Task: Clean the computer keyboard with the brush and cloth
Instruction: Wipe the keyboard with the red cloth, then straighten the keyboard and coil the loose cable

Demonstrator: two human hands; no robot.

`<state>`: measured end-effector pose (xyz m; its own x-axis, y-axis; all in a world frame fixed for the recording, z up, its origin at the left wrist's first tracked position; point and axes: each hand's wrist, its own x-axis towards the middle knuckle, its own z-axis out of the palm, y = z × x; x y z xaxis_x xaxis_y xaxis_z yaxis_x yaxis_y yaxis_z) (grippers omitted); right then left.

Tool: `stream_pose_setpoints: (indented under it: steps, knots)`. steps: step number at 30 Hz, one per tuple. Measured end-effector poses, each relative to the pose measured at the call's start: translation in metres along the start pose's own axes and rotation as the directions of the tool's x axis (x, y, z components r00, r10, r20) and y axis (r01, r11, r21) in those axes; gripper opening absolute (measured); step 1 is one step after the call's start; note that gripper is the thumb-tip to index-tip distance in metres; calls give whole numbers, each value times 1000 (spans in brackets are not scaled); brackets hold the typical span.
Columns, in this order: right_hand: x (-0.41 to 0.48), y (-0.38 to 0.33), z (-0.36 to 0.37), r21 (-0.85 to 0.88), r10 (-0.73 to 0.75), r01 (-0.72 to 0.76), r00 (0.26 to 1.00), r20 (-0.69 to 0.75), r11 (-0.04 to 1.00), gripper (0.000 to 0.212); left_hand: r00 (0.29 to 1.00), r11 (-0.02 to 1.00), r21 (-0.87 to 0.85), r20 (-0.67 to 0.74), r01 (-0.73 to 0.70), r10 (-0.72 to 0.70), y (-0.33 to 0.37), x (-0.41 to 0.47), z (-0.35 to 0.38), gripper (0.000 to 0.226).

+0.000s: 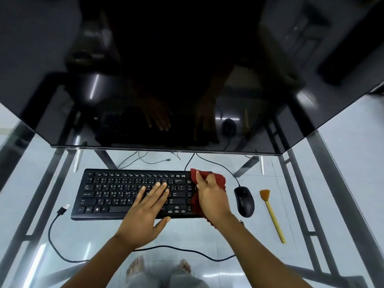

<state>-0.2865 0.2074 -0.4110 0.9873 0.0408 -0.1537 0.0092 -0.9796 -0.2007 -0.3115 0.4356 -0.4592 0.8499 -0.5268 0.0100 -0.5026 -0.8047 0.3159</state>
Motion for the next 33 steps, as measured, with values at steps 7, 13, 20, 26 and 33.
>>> stream_pose_setpoints:
  steps: [7,13,20,26,33]
  knots:
    - [-25,-8,10,82,-227,225,974,11,971,61,999,997,75,30,11,-13,5,1,-2,76]
    - [-45,38,-47,306,41,20,981,-192,952,47,998,998,20,-6,-56,56,60,51,-10,72]
    - [-81,121,-103,287,149,-82,964,-220,954,24,979,979,-25,38,-201,202,141,121,-8,70]
    - [-92,202,-103,196,400,-368,903,-159,909,53,960,967,1,114,-257,255,188,156,-2,73]
    - [-88,230,-47,212,398,-390,917,7,896,44,950,965,8,181,-261,256,204,163,16,76]
